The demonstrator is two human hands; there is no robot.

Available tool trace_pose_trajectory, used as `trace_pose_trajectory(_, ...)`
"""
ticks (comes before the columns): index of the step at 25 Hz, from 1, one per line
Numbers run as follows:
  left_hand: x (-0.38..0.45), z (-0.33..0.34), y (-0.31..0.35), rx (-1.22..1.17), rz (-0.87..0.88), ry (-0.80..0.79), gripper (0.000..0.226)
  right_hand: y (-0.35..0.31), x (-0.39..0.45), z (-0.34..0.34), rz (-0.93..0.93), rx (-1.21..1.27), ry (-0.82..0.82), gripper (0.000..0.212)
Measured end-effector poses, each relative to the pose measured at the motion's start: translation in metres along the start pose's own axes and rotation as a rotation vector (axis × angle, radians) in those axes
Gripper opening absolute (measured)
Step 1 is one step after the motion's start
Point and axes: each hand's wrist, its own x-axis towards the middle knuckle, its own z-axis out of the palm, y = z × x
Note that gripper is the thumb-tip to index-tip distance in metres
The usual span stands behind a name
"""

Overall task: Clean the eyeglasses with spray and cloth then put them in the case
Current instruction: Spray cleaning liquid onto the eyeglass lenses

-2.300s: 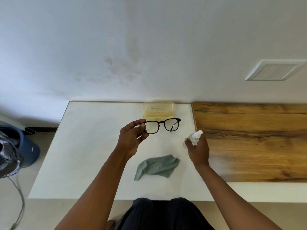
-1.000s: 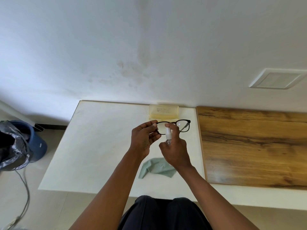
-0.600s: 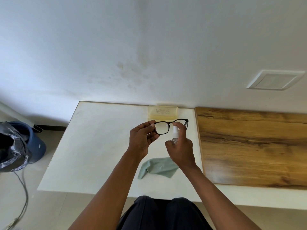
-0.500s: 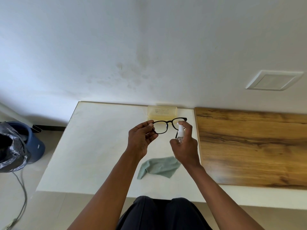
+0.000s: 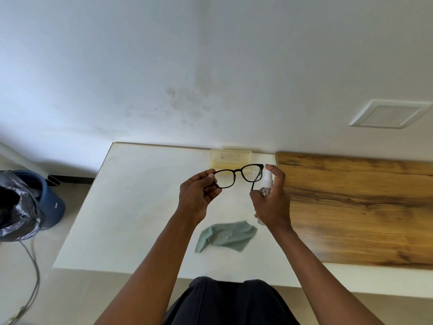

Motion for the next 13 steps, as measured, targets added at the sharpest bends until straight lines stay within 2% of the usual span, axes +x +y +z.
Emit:
trace_pose_trajectory(5, 0.004, -0.007, 0.003, -0.016, 0.005, -0.002, 0.015, 0.022, -0.001, -0.004, 0.051, 0.066, 0.043, 0.063)
trace_pose_trajectory(10, 0.008, -0.012, 0.003, -0.012, -0.002, -0.019, 0.017, 0.055, -0.005, -0.003, 0.074, -0.006, -0.101, 0.065)
trace_pose_trajectory(13, 0.012, -0.016, 0.001, -0.005, -0.013, -0.025, 0.017, 0.075, -0.009, 0.0, 0.041, -0.104, -0.088, 0.061)
